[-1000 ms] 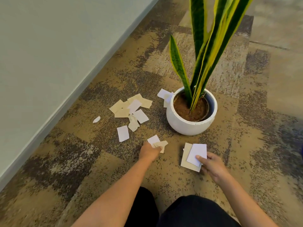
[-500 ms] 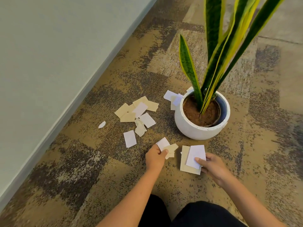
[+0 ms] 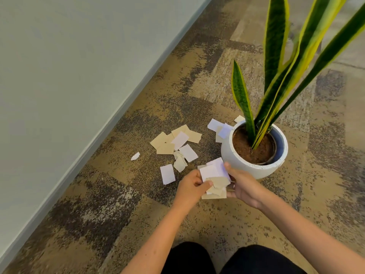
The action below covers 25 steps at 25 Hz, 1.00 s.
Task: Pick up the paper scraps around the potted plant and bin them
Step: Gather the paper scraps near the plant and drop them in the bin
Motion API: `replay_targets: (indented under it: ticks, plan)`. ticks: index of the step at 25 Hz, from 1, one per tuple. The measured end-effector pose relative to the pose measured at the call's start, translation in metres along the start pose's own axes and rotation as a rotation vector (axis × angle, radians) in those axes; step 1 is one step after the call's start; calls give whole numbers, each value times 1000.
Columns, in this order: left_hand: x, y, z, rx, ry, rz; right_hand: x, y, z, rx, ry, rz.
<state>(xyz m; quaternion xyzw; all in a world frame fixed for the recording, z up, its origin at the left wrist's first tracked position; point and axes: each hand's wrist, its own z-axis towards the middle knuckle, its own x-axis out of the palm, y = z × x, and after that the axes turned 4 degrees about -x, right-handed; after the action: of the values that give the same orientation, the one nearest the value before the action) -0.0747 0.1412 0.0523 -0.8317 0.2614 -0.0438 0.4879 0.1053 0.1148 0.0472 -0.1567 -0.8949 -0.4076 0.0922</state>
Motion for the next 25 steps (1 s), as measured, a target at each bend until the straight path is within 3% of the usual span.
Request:
replay_targets:
  ticks: [4, 7, 13, 21, 25]
  plan:
    - [-24, -2, 7, 10, -105, 54, 27, 17, 18, -57, 105, -237]
    - [-44, 11, 20, -22, -124, 72, 35, 20, 39, -77, 1, -386]
    - [-85, 62, 61, -297, -337, 330, 34, 5, 77, -33, -126, -715]
    - [-81, 77, 86, -477, -252, 629, 71, -8, 127, -88, -175, -775]
    - [-108, 78, 88, -382, -208, 488, 94, -11, 147, -167, -188, -932]
